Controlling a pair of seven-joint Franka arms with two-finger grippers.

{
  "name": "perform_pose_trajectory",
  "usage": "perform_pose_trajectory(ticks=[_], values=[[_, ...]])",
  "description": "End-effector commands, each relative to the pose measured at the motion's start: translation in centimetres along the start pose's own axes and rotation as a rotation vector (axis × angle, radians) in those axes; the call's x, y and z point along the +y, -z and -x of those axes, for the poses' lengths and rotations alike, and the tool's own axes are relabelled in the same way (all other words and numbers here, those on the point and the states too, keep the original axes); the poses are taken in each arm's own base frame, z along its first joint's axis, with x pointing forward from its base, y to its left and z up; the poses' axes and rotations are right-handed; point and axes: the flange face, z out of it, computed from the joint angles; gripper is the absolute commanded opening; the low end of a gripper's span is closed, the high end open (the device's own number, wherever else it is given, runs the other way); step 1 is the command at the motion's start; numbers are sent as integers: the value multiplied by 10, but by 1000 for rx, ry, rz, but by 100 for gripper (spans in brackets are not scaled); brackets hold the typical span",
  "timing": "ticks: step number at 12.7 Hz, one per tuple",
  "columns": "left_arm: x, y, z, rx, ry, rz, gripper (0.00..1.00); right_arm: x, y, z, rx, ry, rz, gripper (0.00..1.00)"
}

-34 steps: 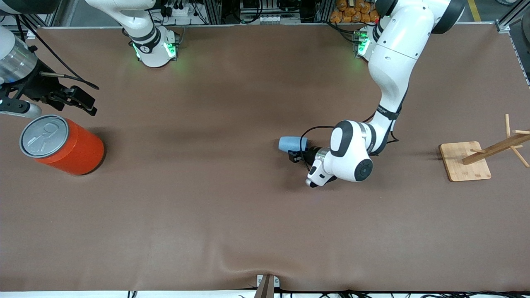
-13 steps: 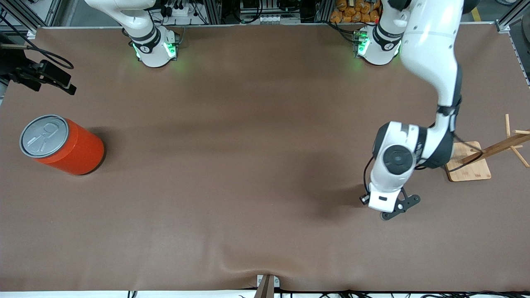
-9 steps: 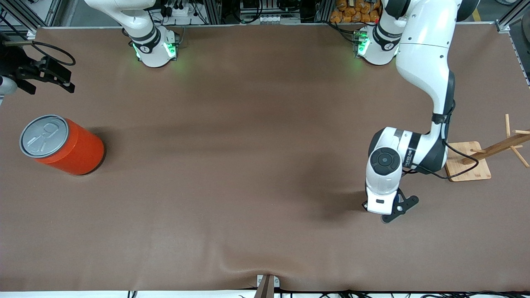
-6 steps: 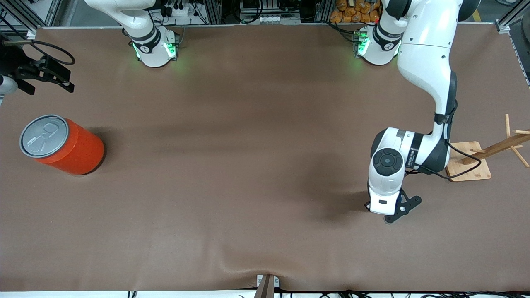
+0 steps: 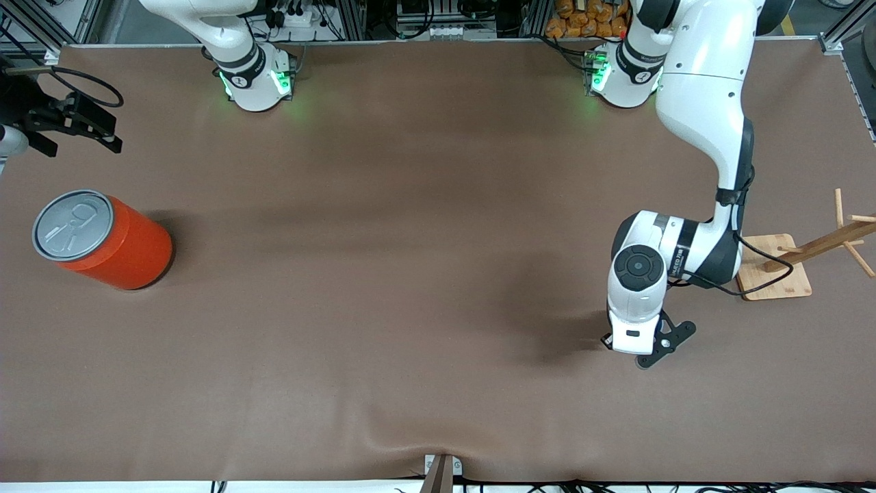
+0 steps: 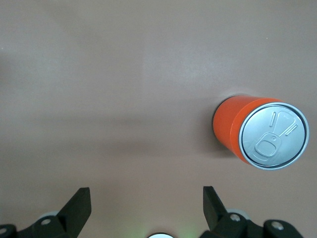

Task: Flip cup
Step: 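Lift and turn the blue cup upright with the left gripper, then set the cup upright on the table and open the left gripper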

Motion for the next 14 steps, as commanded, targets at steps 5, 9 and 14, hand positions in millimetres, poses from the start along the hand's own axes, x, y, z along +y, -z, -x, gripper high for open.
perform_pose_trajectory(ticks=[5,9,14], values=[[-22,59,-23,13,-46,-41,100,11,4,-1,-9,-9,5,100],[-50,98,-35,-74,-201,-88,100,4,4,-1,-11,-1,4,100],[-100,143,-60,-191,-362,-6,100,5,3,0,-14,0,5,100]])
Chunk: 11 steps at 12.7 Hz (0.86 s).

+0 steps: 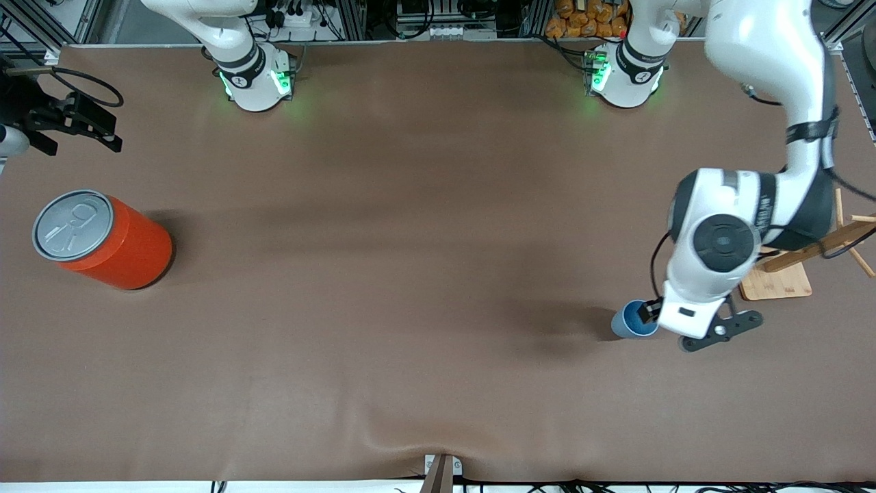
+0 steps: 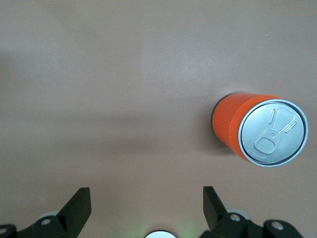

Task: Flip cup

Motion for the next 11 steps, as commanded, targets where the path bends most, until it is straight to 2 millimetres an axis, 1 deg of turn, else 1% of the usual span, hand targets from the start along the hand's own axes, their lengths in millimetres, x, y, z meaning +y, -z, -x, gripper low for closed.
perform_pose_trajectory(ticks=[1,3,4,5,6,7,8,9,10,11], values=[[-33,36,16,-51,-97,49,100,4,5,-2,-1,4,2,100],[-57,64,33,-60,-159,123,100,2,5,-2,-1,10,2,100],[-72,78,42,-61,-180,136,100,2,5,-2,0,8,2,100],[-86,86,52,-66,-216,144,100,3,5,-2,-1,10,2,100],[-98,99,60,-65,-266,155,100,3,5,-1,-3,11,2,100],[-105,112,67,-84,-294,165,100,3,5,-1,-3,11,2,100],[-115,120,69,-103,-302,194,100,4,5,-1,-3,10,2,100],[-120,132,74,-104,-322,218,100,4,5,-1,-3,10,2,100],[-121,146,76,-103,-342,224,100,4,5,-2,-1,10,2,100],[-123,164,72,-91,-347,228,100,4,5,-2,-1,10,2,100]])
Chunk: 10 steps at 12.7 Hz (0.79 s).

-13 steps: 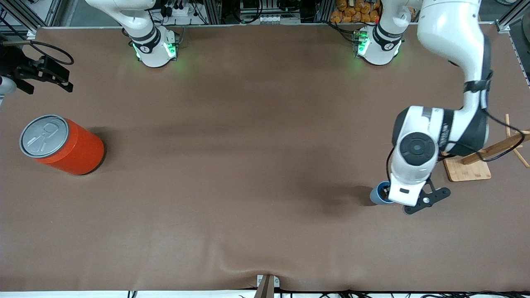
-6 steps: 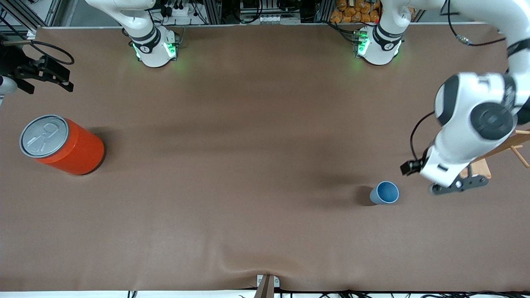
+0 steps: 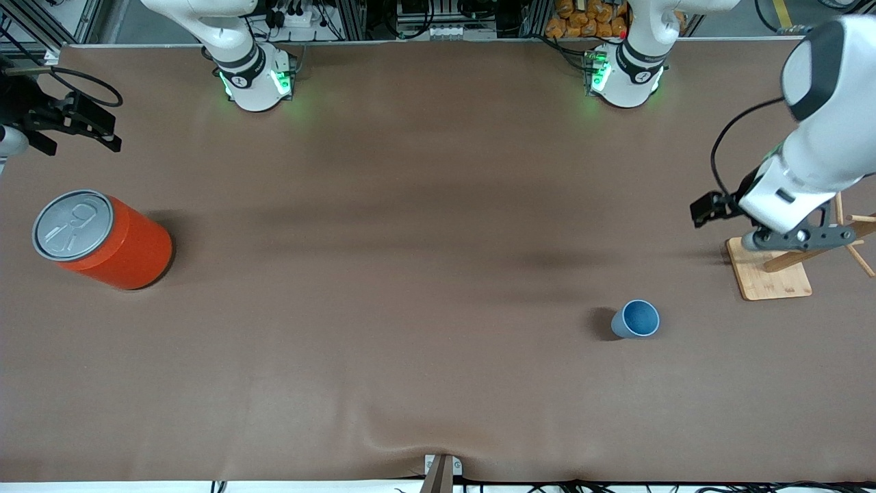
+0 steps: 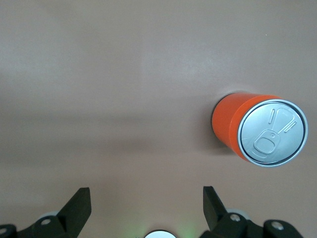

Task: Flip cup

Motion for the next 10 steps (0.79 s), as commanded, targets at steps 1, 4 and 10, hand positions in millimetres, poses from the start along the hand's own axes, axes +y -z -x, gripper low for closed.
perform_pose_trajectory(ticks=[1,4,10], values=[[4,39,1,14,-30,24,100,3,5,-1,-1,9,2,100],[0,60,5,-4,-64,25,100,5,4,-2,-1,6,2,100],[-24,76,18,-43,-126,66,100,6,3,-3,-4,3,0,100]])
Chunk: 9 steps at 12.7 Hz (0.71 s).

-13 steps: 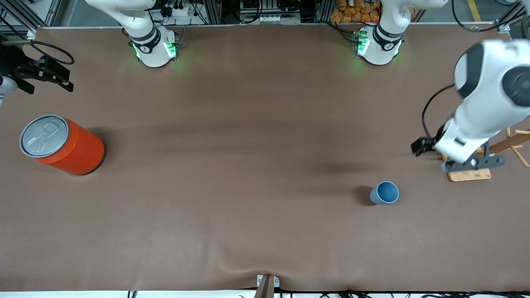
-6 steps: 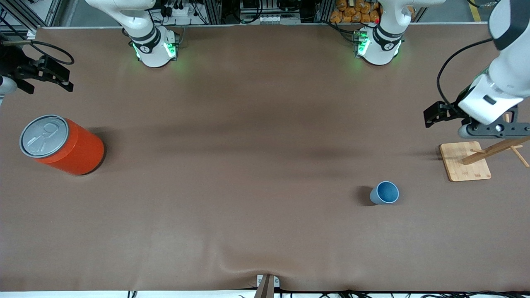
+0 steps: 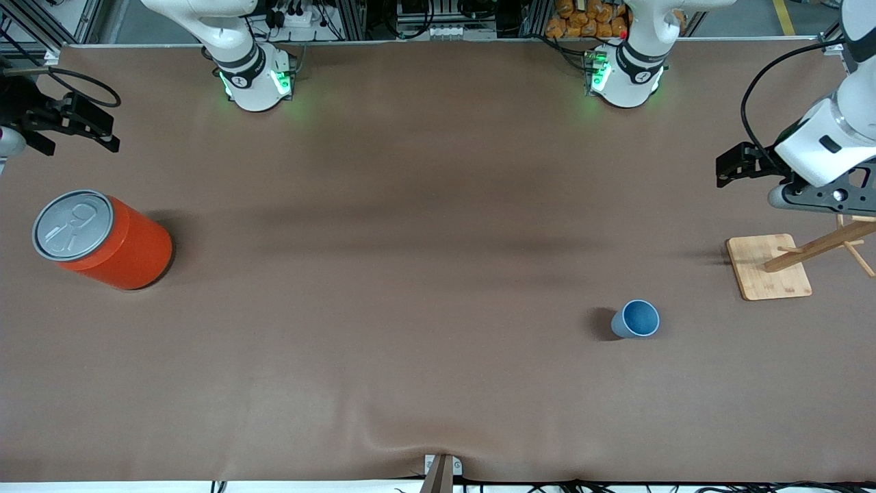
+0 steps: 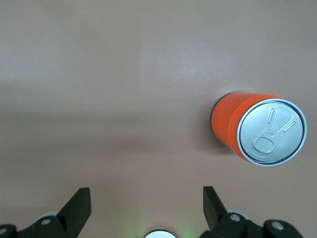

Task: Flip cup

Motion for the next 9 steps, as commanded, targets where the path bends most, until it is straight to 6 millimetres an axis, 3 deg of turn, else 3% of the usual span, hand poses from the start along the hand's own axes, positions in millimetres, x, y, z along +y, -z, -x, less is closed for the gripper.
perform_pose_trajectory(ticks=[1,9], values=[[-17,21,5,19,14,55,100,4,4,-2,-3,6,0,100],[-16,37,10,44,8,17,100,6,3,-2,-4,3,0,100]])
